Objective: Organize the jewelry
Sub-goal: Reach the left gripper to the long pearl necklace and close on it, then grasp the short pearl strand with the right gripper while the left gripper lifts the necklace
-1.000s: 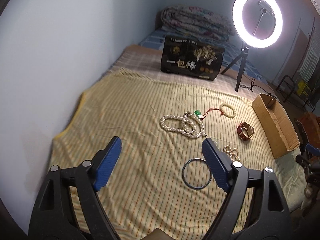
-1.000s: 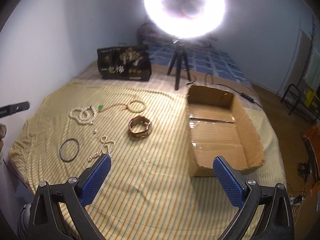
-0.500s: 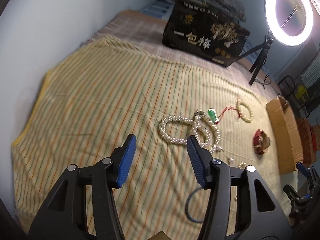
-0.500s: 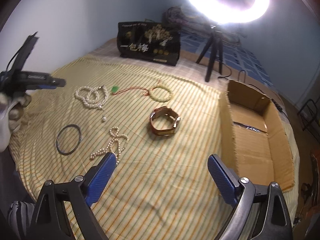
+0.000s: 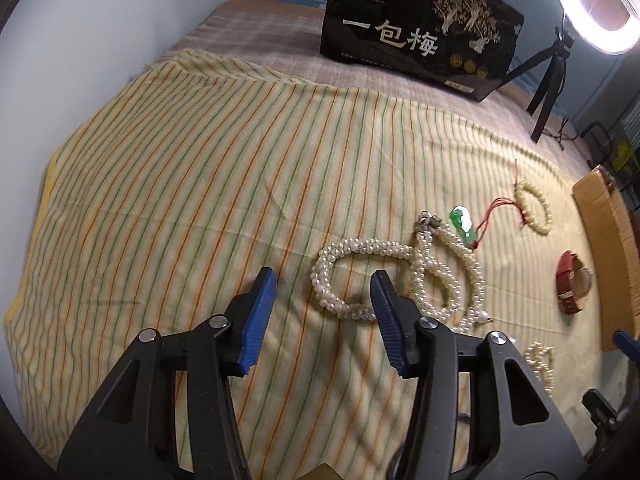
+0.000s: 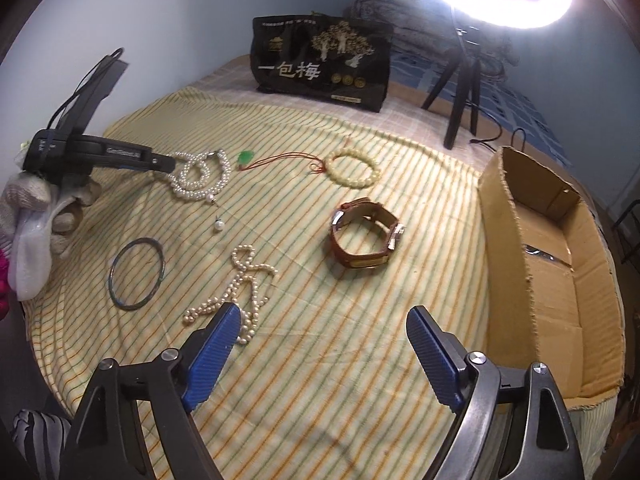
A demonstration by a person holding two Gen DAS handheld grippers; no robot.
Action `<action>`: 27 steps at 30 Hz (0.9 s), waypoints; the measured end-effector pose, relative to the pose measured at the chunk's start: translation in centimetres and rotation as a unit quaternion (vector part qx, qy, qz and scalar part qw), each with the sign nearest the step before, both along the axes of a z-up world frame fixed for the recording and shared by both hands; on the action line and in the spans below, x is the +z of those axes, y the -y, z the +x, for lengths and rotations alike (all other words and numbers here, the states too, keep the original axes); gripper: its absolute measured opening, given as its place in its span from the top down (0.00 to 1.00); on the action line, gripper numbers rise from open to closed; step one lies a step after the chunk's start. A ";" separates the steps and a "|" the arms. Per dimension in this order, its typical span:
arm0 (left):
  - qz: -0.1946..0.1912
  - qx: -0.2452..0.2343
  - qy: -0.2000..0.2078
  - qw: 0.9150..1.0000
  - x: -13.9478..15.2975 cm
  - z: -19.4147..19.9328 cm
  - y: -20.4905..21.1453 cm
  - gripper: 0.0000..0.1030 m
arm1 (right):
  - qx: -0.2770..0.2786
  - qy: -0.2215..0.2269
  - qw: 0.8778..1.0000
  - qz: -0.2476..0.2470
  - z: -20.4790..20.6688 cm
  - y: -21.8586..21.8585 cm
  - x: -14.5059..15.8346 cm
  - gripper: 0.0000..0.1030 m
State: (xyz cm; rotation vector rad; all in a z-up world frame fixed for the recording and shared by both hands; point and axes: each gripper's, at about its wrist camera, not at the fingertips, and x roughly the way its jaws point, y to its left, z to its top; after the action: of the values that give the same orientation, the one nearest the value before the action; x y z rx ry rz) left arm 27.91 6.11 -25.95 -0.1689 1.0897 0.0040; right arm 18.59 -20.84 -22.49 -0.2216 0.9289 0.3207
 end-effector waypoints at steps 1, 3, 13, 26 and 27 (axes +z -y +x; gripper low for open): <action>0.012 -0.004 0.002 1.000 -0.1 0.1 0.2 0.51 | 0.003 -0.001 1.000 0.001 0.0 -0.2 -0.1 0.17; 0.029 -0.009 0.005 1.000 -0.4 0.3 0.6 0.51 | 0.008 -0.003 1.000 0.001 0.1 -0.5 -0.4 0.17; 0.083 -0.002 0.047 0.995 -0.9 0.6 2.1 0.72 | 0.028 -0.022 0.999 0.035 0.6 -1.8 -2.2 0.10; 0.047 0.014 0.047 0.998 -0.4 0.8 1.1 0.93 | 0.052 -0.008 0.998 -0.034 0.9 -4.6 -5.5 0.02; 0.039 0.016 0.047 0.998 -0.3 0.8 1.0 0.94 | 0.054 -0.011 0.998 -0.029 1.0 -4.5 -5.4 0.04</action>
State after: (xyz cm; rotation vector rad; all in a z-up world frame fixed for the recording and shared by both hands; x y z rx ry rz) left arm 28.68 5.14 -26.27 -0.1149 0.9907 0.0660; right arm 19.56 -16.31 -27.90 -0.3236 0.9511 0.3963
